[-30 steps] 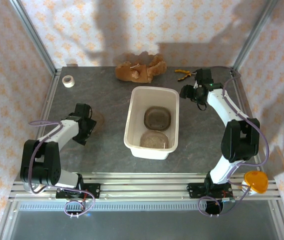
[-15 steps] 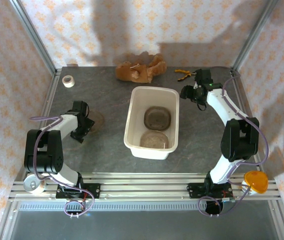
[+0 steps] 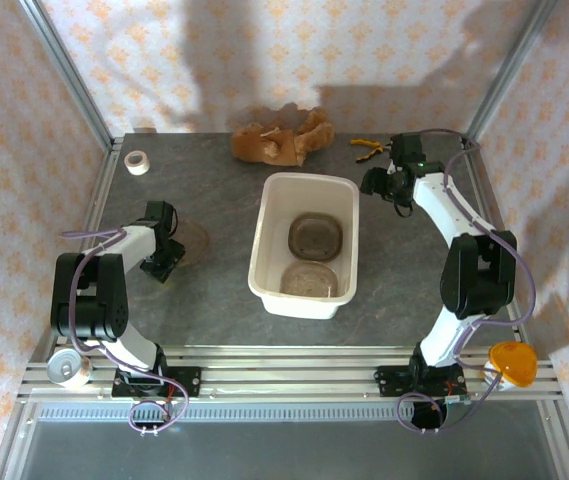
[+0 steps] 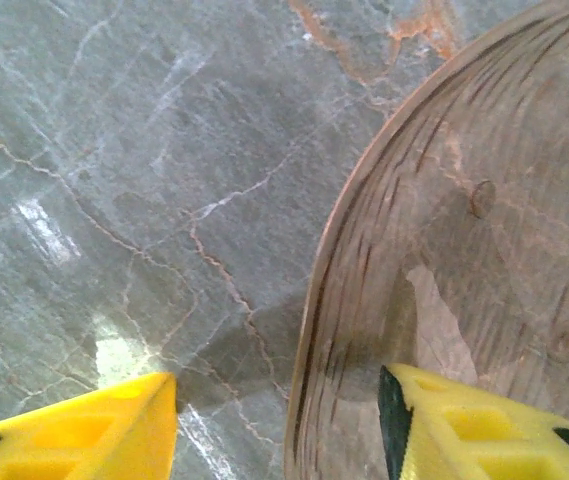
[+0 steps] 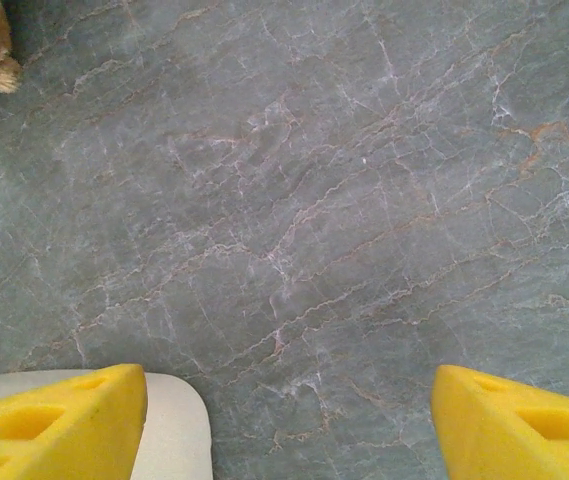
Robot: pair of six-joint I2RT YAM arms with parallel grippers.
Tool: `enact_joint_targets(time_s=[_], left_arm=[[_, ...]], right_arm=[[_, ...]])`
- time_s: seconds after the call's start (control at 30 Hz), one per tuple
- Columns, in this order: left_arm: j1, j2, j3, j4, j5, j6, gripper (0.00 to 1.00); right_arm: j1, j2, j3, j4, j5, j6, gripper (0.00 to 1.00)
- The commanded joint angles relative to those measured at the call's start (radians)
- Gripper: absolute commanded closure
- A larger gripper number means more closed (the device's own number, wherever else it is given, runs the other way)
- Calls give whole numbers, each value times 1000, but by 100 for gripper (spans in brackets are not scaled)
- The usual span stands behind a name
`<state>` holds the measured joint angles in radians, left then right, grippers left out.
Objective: Place the plates into the plastic bin on the countertop
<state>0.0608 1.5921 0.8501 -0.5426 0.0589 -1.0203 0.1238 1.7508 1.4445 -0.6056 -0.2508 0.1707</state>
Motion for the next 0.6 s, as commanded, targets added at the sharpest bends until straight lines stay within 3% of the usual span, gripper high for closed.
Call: enact_joint_targets(time_s=[0.0,0.23,0.57], left_arm=[[4,21,-4,99,5,4,55],[4,-6,-23,102,15,-1,72],[3,-74,-53,100,18,-19,85]], right_arm=[[8,10,36,-26,23,-13,25],[8,6,36,-28,24,-14,25],[8,-2,19,-13,13,3,25]])
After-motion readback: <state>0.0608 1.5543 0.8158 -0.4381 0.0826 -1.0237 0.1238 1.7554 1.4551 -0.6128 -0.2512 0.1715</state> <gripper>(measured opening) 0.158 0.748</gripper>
